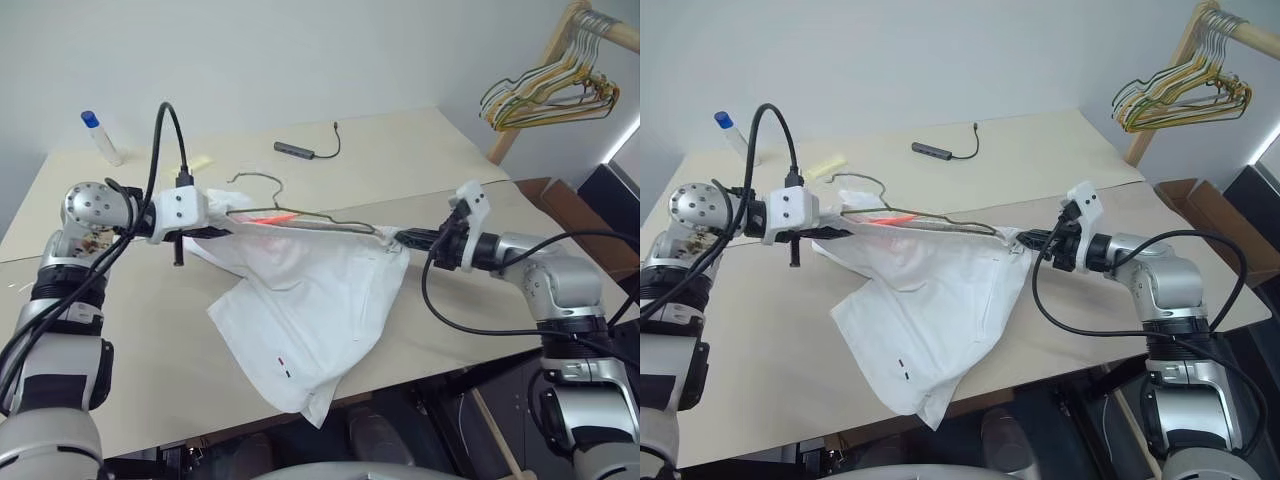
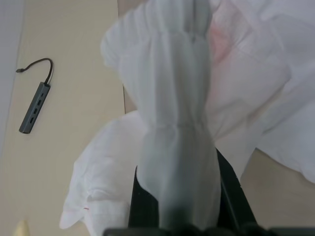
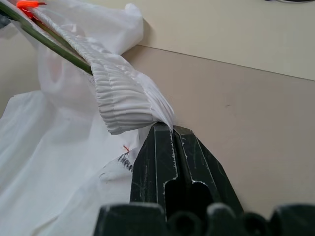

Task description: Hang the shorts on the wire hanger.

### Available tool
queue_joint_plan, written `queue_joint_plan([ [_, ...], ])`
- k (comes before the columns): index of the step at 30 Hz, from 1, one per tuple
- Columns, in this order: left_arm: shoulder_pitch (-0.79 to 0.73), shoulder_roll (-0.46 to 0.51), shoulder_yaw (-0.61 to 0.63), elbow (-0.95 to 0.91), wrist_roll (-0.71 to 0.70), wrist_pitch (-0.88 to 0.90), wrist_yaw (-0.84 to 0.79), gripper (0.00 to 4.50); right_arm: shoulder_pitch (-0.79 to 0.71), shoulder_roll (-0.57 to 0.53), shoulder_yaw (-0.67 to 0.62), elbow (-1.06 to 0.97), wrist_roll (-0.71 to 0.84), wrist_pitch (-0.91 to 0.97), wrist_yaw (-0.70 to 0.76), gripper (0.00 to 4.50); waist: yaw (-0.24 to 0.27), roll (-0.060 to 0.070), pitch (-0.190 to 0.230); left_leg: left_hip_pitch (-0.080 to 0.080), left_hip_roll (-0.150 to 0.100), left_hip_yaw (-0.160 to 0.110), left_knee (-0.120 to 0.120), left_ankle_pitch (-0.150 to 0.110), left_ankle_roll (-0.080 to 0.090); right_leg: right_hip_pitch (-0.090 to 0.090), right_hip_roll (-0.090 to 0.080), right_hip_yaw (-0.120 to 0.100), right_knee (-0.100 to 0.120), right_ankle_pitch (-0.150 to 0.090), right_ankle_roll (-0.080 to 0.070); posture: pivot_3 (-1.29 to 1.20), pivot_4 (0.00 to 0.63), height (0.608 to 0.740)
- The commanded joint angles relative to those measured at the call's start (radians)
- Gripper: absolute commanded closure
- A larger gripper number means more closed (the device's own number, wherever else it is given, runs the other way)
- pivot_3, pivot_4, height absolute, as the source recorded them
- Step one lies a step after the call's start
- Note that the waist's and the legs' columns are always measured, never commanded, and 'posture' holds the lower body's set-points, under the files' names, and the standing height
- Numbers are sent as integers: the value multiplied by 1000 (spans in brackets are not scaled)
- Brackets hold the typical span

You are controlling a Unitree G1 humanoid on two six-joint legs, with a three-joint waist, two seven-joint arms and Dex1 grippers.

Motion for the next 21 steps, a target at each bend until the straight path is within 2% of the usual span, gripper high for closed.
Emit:
queue_joint_plan([
  [1, -12, 61, -22, 34, 101, -33, 69, 4486, -16, -45, -62, -9, 11, 10, -3, 4431, 0, 0, 0, 0, 0, 0, 0, 0, 0, 0, 0, 0, 0, 0, 0, -158, 0, 740],
  [6, -27, 75, -69, 74, 187, -62, 121, 4486, -24, -59, -76, -33, 53, 39, 20, 4431, 0, 0, 0, 0, 0, 0, 0, 0, 0, 0, 0, 0, 0, 0, 0, -165, 0, 740],
  [12, -29, 3, -46, 46, 105, -30, 69, 4486, -51, -45, -47, -108, 80, 46, 22, 4431, 0, 0, 0, 0, 0, 0, 0, 0, 0, 0, 0, 0, 0, 0, 0, -168, 0, 740],
  [15, -43, -35, -31, 27, 69, 17, 60, 4486, -55, -42, -39, -134, 85, 40, 35, 3829, 1, 0, 0, 0, 0, 0, 0, 0, 0, 0, 0, 0, 0, 0, 0, -170, 0, 740],
  [21, -69, -79, -14, 21, 48, 62, 70, 4486, -48, -75, -35, -150, 70, 23, 44, 1883, 2, 0, 0, -1, 0, 0, 0, 0, 0, 0, 0, -1, 0, 0, 0, -176, 0, 740],
])
